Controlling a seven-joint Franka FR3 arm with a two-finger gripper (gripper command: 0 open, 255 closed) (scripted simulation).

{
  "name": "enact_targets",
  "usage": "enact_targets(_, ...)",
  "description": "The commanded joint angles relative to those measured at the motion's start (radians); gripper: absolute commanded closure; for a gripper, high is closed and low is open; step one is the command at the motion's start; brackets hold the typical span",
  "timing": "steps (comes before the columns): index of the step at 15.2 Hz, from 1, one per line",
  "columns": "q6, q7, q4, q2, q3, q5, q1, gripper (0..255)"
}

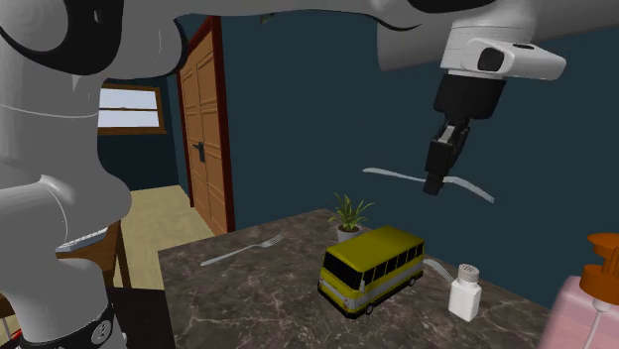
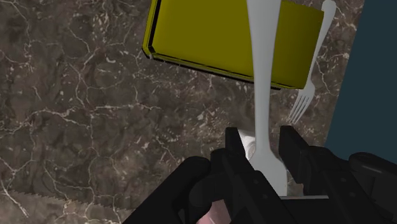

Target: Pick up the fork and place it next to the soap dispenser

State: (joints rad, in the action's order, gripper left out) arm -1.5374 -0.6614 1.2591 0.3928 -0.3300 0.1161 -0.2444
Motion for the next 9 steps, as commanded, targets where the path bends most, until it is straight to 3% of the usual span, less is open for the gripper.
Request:
enact_targets(1,-0.031,0.007,0.035,-0.004,0.001,0.001,-0.003,255)
enact_targets(9,-0.141,0.028,0.157,-0.014,0.004,0.005,-0.009,255)
